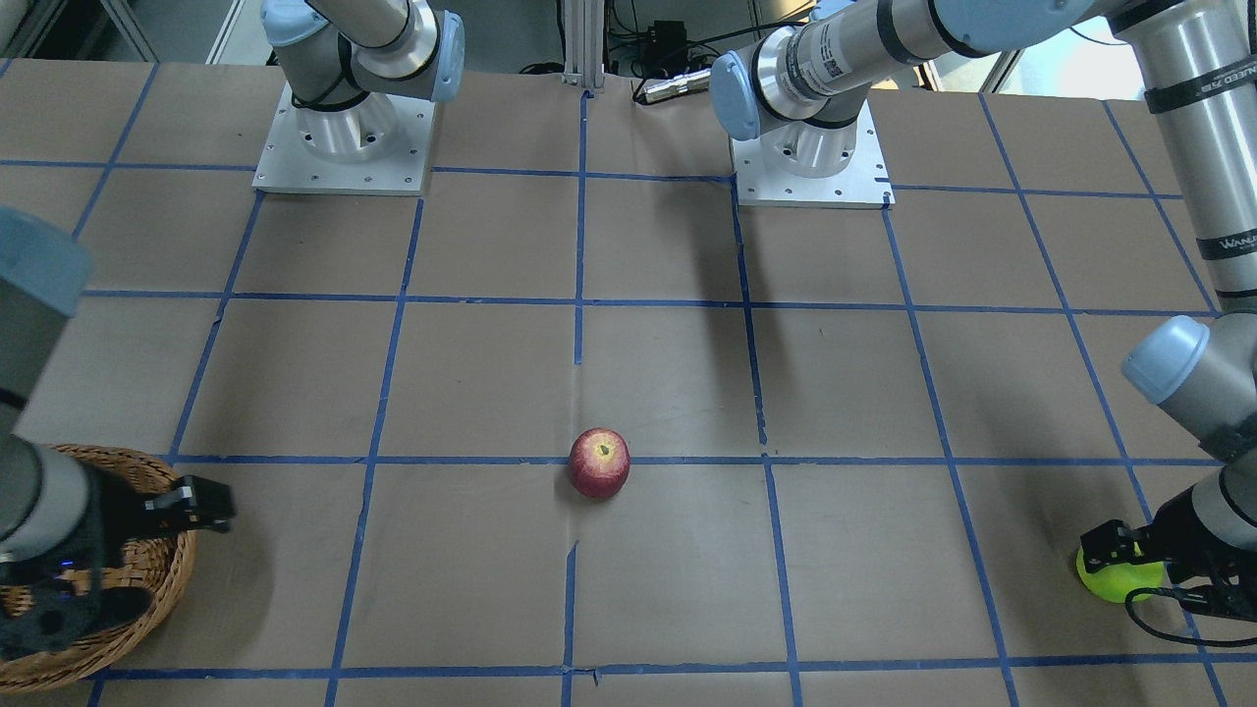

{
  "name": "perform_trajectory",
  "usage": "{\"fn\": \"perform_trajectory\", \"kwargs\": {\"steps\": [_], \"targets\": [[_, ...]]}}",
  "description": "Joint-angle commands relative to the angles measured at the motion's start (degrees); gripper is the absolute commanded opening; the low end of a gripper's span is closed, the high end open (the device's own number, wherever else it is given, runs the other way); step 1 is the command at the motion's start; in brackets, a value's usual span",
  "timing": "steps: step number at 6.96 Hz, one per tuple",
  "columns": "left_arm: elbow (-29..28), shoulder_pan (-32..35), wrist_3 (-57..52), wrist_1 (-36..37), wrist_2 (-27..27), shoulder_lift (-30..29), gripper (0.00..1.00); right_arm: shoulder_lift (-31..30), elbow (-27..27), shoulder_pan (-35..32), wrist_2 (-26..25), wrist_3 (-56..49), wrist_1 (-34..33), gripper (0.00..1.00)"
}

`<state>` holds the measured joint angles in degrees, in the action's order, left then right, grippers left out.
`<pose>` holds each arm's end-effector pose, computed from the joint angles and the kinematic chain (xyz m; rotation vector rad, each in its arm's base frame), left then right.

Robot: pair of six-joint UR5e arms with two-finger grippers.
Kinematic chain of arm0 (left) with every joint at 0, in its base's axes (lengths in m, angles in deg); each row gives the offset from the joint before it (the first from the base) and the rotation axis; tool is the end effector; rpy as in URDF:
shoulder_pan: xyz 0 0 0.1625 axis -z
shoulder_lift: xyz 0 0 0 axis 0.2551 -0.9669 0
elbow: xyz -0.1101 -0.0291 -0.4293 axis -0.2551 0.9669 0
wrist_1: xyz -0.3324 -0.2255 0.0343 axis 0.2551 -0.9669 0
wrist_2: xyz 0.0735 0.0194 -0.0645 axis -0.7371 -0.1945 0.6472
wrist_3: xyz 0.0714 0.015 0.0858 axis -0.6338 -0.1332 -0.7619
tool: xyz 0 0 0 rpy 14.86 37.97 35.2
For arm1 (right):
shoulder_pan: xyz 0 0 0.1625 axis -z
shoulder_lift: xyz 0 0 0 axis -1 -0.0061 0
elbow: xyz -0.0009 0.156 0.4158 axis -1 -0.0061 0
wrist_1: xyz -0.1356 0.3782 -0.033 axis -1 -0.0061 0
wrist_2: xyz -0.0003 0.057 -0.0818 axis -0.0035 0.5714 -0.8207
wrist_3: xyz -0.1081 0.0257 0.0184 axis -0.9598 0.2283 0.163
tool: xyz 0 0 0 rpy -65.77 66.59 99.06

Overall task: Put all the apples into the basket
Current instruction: 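Grasp the green apple with left while right grasps the red apple at center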

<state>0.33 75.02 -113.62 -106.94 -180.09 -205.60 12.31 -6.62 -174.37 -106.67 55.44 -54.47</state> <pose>0.2482 -0.6947 0.2040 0.2577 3.0325 -0.1187 0.0679 -0.7108 0.3421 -0.4631 3.0773 0.1687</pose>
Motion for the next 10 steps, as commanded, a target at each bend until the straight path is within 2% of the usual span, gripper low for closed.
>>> {"fn": "perform_trajectory", "kwargs": {"steps": [1,2,3,4,5,6,7,10], "targets": [[-0.3,-0.1,0.0,-0.9,0.6,-1.0,0.8,0.3,0.5,-11.9,3.3,21.9,-0.5,1.0],[0.8,0.3,0.2,-1.6,2.1,0.4,0.48,1.2,0.2,-14.7,3.5,26.5,-1.7,1.0],[0.4,0.3,0.3,-4.0,2.2,1.0,0.31,1.7,0.4,-18.3,3.5,30.6,-5.3,1.0],[0.1,0.7,0.3,-8.4,2.0,2.6,0.27,3.5,0.6,-21.5,3.5,36.5,-5.5,1.0],[0.7,0.8,1.0,-15.0,1.7,6.0,0.27,5.8,1.3,-23.5,3.6,41.5,-5.9,1.0],[1.3,1.0,4.0,-22.6,1.7,9.9,0.27,6.4,2.2,-24.7,4.7,42.2,-6.3,1.0],[2.4,2.1,6.5,-27.0,1.7,13.2,0.27,6.5,3.2,-25.4,9.1,43.6,-6.4,1.0],[13.6,10.0,24.1,-26.3,2.5,21.6,0.24,6.8,7.5,-26.0,9.6,45.5,-8.6,1.0]]}}
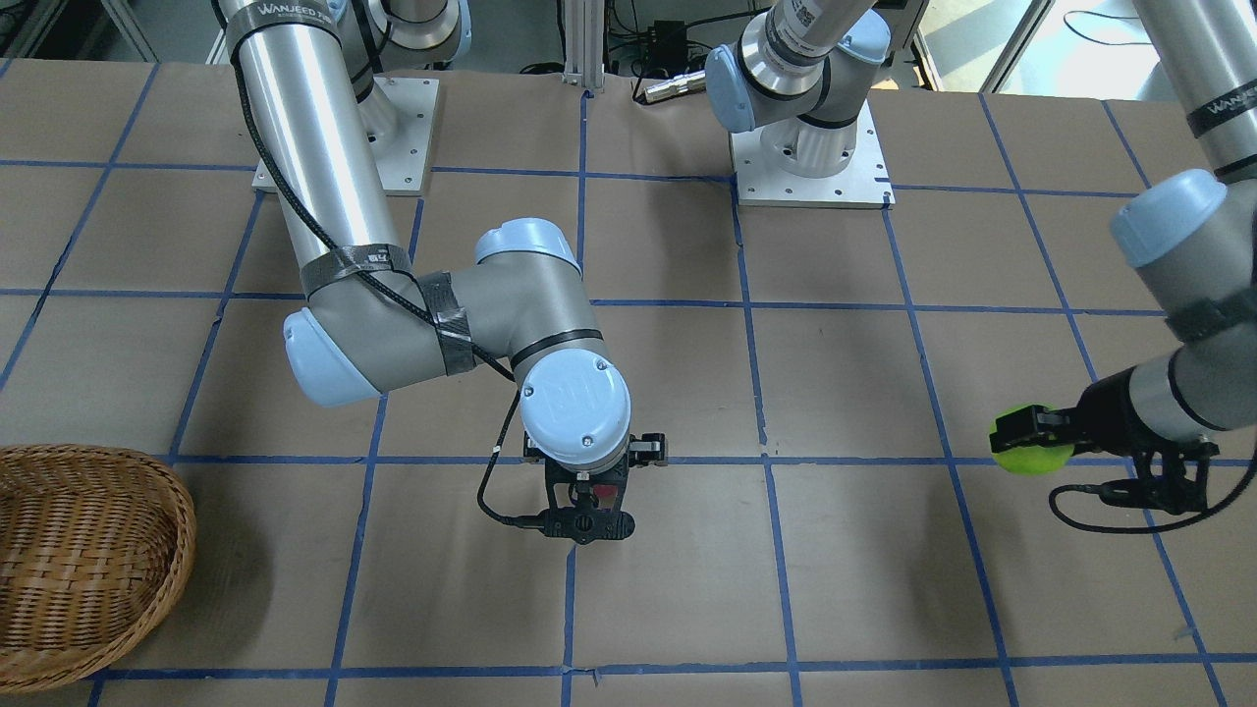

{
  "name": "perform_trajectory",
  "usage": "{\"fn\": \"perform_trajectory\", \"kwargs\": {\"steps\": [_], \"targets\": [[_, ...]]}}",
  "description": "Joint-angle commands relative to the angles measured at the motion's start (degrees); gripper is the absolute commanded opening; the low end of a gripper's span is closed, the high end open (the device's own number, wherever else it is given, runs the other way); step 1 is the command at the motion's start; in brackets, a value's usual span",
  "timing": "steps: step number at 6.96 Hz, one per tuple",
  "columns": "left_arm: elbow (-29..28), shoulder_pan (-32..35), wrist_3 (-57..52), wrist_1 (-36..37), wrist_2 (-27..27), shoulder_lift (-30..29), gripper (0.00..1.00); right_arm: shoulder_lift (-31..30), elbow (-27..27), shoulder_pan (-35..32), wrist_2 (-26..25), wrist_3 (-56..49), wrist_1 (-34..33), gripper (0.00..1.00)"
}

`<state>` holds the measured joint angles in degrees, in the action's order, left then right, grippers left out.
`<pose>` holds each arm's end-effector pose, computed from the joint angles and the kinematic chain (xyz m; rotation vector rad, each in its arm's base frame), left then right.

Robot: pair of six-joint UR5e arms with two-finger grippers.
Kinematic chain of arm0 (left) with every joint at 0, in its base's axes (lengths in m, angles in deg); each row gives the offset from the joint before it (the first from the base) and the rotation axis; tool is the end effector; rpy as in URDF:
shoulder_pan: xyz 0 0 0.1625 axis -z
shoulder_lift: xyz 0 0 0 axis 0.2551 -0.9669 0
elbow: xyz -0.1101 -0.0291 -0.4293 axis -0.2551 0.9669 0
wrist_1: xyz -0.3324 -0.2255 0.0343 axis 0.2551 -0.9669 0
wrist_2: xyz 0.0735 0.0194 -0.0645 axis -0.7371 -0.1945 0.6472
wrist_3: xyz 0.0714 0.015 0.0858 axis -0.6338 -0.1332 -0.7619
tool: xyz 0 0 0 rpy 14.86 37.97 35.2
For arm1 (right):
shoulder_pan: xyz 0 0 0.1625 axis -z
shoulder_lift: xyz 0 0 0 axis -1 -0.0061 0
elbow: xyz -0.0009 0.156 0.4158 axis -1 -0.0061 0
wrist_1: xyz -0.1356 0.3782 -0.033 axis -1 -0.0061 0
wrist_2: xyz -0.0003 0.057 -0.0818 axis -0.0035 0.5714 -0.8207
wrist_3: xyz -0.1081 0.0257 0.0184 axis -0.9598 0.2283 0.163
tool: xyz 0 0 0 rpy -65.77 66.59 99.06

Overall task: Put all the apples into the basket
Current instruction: 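Grasp the green apple with left while right grasps the red apple at center, then set the green apple at center with left while right drops red apple in basket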

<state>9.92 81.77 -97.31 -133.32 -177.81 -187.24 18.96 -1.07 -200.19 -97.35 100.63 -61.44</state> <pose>0.1097 -0.6008 0.3002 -0.0065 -3.0514 -0.2624 0.3902 -0.6104 0.2283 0.0850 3.0426 0.3780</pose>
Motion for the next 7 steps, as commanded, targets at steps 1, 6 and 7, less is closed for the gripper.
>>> {"fn": "perform_trajectory", "kwargs": {"steps": [1,6,7], "targets": [[5.7,7.3,14.3,0.1,0.0,4.8,0.23,0.4,3.8,-0.2,0.3,0.3,-2.4,1.0],[6.0,27.7,42.3,12.2,3.8,-0.2,0.23,-1.1,4.5,1.9,-1.0,0.7,-8.4,0.0],[5.5,29.6,42.9,13.6,4.0,-1.8,0.23,-3.1,3.9,5.3,-2.8,-0.5,-5.5,0.0]]}}
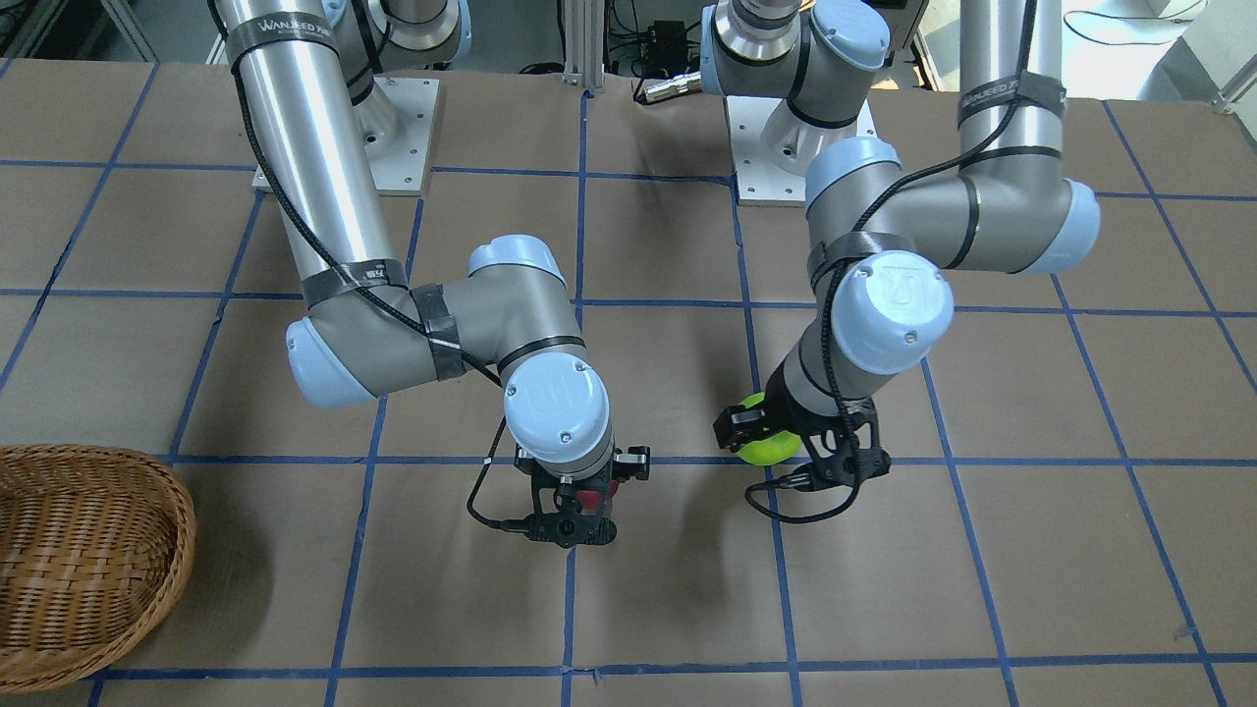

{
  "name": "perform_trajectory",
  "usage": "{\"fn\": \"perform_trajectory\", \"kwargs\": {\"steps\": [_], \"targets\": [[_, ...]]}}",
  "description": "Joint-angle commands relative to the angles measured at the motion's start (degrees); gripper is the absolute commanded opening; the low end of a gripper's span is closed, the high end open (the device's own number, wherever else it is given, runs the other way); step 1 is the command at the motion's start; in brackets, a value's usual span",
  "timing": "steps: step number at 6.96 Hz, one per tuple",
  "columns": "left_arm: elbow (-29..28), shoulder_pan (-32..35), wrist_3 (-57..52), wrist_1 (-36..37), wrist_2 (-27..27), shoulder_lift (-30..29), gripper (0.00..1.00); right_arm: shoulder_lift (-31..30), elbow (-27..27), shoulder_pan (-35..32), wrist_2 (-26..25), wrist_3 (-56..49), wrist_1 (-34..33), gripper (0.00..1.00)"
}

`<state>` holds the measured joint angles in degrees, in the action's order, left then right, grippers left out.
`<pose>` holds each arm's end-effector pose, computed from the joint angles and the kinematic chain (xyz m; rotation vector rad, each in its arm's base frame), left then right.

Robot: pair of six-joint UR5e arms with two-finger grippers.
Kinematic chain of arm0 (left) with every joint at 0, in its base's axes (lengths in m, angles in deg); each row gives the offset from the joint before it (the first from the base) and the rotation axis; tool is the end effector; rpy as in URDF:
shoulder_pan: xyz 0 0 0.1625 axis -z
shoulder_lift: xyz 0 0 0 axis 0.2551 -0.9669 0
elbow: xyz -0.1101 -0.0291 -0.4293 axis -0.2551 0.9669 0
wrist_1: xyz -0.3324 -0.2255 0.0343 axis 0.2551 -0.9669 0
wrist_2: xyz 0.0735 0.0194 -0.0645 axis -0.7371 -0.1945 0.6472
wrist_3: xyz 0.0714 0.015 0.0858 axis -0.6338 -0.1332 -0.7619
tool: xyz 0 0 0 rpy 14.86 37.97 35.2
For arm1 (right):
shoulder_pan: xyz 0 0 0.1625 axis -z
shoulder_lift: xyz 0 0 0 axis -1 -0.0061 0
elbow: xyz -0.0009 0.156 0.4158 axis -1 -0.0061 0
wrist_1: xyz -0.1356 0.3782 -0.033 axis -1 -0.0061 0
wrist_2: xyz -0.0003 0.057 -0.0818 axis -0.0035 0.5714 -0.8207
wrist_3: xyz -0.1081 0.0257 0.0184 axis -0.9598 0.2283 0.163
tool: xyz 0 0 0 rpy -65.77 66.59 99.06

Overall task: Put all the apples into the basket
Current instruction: 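Set the green apple at center with left while right drops red apple in basket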

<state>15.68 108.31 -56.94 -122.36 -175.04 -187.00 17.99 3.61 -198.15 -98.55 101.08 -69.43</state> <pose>-0.1754 -0.5808 0.2757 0.3700 -3.0795 -0.1581 0.3639 -0.6182 0.2163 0.1399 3.0422 0.2581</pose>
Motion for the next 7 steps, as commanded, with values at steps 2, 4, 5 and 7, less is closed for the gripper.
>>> {"fn": "perform_trajectory", "kwargs": {"steps": [2,4,5,7], "targets": [[-1.2,7.7,8.1,5.7,1.5,-5.2,0.23,-5.8,-0.7,14.7,-7.5,-12.9,4.3,0.0],[-4.5,12.1,11.0,6.9,1.8,-8.0,0.24,-6.4,-2.9,28.1,-9.1,-27.9,4.1,0.0],[-7.0,14.5,12.8,6.8,1.8,-8.3,0.25,-6.1,-4.7,32.6,-9.3,-36.0,4.2,0.0],[-8.3,16.9,14.2,6.4,1.2,-9.9,0.92,-3.6,-5.1,39.3,-9.2,-45.8,3.1,0.0]]}}
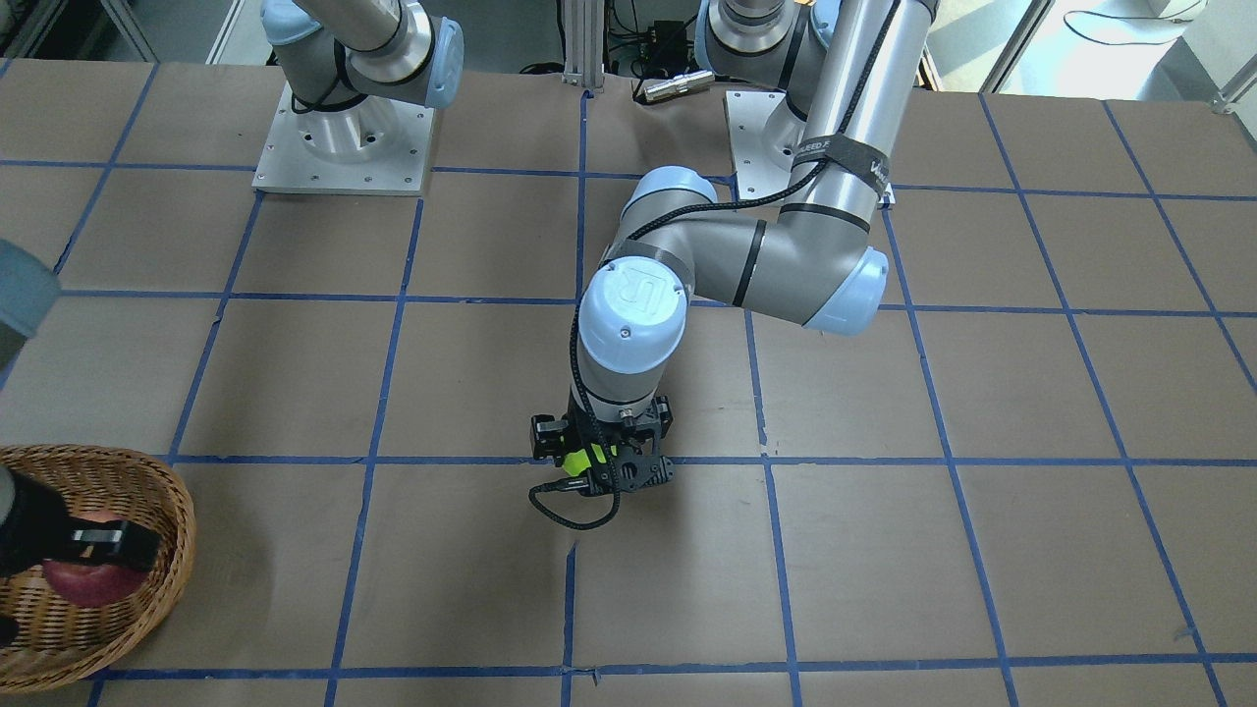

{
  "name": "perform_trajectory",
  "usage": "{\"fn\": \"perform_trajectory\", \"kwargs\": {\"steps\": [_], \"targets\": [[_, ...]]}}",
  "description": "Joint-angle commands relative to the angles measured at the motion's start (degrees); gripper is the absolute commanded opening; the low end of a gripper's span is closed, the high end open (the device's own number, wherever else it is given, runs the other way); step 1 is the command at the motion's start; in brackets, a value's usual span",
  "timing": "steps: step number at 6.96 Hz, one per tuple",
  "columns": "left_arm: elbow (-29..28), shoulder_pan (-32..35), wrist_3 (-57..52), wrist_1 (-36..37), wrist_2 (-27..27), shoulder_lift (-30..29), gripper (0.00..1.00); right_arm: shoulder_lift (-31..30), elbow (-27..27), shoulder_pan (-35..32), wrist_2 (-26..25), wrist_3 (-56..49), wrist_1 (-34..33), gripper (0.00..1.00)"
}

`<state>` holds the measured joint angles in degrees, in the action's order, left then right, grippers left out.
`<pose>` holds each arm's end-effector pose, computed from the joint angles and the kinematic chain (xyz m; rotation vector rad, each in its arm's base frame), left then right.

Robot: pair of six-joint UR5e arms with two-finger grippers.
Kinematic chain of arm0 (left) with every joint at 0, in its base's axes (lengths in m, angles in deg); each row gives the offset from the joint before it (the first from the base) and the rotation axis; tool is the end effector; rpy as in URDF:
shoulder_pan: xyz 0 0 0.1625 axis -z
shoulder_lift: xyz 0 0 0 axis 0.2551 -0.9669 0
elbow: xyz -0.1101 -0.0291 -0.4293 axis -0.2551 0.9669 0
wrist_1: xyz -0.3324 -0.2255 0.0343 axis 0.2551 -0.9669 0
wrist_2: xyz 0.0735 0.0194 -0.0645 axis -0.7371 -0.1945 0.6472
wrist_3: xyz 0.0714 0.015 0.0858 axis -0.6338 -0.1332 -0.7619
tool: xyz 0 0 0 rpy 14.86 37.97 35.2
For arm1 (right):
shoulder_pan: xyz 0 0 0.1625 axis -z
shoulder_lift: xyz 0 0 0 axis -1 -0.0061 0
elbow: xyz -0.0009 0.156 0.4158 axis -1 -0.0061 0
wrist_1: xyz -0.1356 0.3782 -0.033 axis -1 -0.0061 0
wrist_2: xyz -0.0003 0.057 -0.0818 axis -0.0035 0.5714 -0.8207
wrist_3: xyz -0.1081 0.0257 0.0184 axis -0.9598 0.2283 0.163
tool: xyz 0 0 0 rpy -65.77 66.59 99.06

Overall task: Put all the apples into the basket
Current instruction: 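Set the green apple at center with left while right drops red apple in basket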

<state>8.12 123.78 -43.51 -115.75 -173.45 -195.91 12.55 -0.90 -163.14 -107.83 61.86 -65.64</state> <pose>-0.3492 -0.5765 0.2461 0.3080 -3.0525 -0.0551 -0.0749 -0.7126 0.3111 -0.0144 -3.1260 -0.0399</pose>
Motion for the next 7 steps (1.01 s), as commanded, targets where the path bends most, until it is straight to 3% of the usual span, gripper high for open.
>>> {"fn": "perform_trajectory", "kwargs": {"steps": [1,3,4,5,6,7], "targets": [[-0.4,1.5,0.1,-0.4,-0.6,-1.3,1.0,3.9,0.1,7.4,0.0,-9.4,-1.8,0.0],[-1.1,1.5,-0.3,-0.5,-0.7,-0.4,1.0,6.1,-0.1,8.6,-5.6,-12.6,-3.0,0.0],[-1.5,1.1,-0.4,-1.9,-0.7,1.4,1.0,6.9,0.5,8.7,-5.6,-12.0,-2.4,0.0],[-1.7,0.8,-0.5,-3.4,-0.4,3.3,1.0,7.1,1.1,8.7,-5.7,-12.0,-1.9,0.23],[-1.5,-0.1,-2.1,-5.3,0.1,5.6,1.0,6.7,1.4,9.0,-5.7,-12.0,0.1,0.82],[-1.8,-1.1,-5.4,-8.4,0.4,8.9,1.0,5.5,0.9,9.2,-5.5,-12.0,0.3,1.0]]}}
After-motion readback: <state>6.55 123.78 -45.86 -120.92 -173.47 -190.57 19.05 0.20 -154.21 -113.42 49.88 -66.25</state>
